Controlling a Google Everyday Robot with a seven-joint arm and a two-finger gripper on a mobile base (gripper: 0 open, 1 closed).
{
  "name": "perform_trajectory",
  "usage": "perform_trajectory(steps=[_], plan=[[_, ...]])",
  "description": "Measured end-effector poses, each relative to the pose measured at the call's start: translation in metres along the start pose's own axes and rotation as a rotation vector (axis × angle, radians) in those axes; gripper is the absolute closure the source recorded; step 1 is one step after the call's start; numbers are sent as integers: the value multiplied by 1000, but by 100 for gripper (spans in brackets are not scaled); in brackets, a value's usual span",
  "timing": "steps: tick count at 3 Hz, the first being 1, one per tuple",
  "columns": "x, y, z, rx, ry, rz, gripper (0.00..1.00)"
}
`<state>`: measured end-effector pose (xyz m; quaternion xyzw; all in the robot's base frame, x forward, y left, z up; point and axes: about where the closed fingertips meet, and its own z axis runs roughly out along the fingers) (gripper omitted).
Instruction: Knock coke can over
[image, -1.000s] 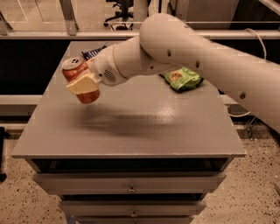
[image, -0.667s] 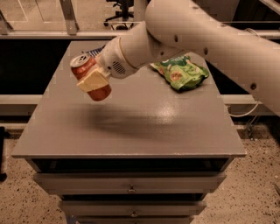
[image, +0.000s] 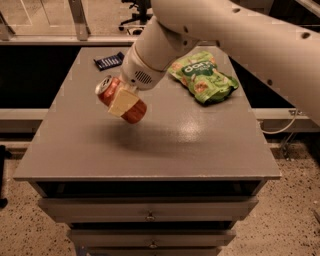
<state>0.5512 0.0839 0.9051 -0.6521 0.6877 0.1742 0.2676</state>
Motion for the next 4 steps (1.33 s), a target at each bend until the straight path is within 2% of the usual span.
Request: perform_trajectory(steps=[1,2,3,4], plan=[[15,5,7,-39,124,-54,100],[20,11,19,-71,217,-110,100],[21,17,33,-91,289,-156,85],[16,21,47,-104,314,-179,61]])
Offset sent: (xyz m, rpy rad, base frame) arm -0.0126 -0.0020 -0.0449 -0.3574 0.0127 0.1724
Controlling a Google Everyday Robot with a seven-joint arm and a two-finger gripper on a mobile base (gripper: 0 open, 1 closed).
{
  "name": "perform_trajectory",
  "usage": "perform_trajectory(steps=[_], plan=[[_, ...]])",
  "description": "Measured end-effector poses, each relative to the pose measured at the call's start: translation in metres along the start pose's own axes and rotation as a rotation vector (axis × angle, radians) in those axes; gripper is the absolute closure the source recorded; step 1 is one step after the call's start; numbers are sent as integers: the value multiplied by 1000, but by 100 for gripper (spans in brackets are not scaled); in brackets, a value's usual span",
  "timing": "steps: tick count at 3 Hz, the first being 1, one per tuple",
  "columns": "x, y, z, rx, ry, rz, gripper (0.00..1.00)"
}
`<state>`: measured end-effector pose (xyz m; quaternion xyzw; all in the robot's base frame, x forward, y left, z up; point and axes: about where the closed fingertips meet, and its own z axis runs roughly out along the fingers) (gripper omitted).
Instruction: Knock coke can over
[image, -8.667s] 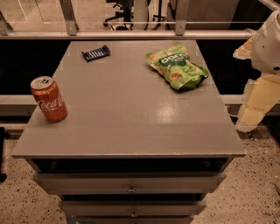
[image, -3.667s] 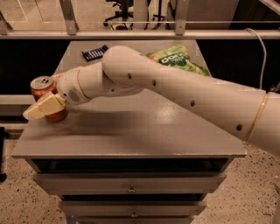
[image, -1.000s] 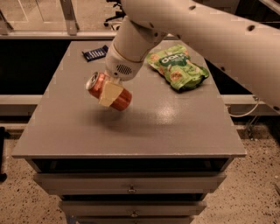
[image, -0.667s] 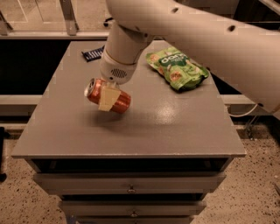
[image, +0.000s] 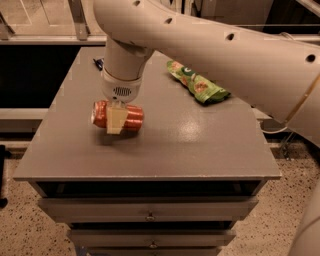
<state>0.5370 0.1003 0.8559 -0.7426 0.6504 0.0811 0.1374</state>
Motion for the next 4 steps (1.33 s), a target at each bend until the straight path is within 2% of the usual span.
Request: perform_trajectory(steps=[2,3,4], plan=[[-10,6,16,-27,11,-23,15],[-11,9,20,-42,16,-31,0],[-10,9,20,-43,15,-29,0]])
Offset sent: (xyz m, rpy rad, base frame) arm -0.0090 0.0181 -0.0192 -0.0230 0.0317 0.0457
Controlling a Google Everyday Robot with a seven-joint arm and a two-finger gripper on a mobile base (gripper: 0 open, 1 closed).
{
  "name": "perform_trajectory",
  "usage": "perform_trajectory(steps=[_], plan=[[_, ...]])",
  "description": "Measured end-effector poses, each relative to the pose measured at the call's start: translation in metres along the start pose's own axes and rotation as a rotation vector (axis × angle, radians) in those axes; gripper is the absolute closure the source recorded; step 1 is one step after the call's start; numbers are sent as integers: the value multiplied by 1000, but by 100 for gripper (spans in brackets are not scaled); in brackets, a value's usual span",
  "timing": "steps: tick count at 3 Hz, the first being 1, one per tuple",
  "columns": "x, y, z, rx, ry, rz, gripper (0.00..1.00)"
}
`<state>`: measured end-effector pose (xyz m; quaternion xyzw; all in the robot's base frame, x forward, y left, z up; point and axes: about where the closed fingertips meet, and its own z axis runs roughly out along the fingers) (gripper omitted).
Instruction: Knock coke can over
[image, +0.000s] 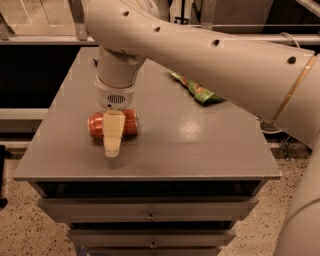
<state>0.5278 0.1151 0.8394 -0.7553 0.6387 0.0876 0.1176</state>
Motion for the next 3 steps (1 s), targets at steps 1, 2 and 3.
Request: perform_trajectory(steps=[1,2,3], plan=[[8,2,-4,2,-26,32,0],[24,1,-15,23,-110,103,0],[55,1,-44,95,-286,212,0]])
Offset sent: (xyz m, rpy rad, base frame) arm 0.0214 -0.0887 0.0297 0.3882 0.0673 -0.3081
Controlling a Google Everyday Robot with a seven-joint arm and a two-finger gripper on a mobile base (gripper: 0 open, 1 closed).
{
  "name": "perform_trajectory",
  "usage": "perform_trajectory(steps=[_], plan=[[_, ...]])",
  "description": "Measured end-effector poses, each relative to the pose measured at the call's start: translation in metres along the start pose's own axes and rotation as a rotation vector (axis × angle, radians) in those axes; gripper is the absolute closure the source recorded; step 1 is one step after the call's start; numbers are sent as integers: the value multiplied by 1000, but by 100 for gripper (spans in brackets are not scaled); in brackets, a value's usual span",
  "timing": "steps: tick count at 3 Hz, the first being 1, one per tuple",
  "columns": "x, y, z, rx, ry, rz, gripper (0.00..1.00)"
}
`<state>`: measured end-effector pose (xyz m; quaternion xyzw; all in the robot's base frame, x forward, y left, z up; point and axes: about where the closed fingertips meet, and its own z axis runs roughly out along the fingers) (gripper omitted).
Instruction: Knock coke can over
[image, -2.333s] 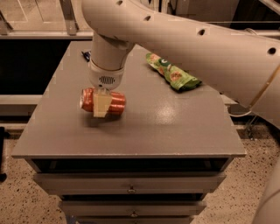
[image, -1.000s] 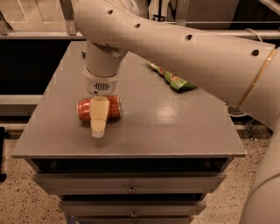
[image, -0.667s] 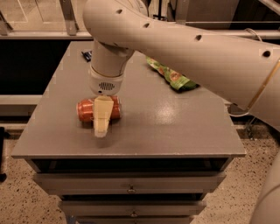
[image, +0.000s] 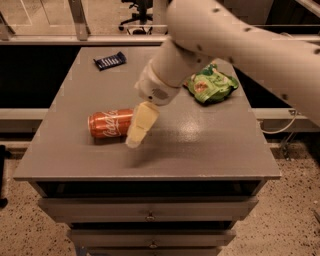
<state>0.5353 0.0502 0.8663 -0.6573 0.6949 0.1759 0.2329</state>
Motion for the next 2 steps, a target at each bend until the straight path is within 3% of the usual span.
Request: perform_trajectory(steps=[1,2], plan=[[25,-1,-47,98,-170,80,0],[53,2,-83,153,-239,159,0]])
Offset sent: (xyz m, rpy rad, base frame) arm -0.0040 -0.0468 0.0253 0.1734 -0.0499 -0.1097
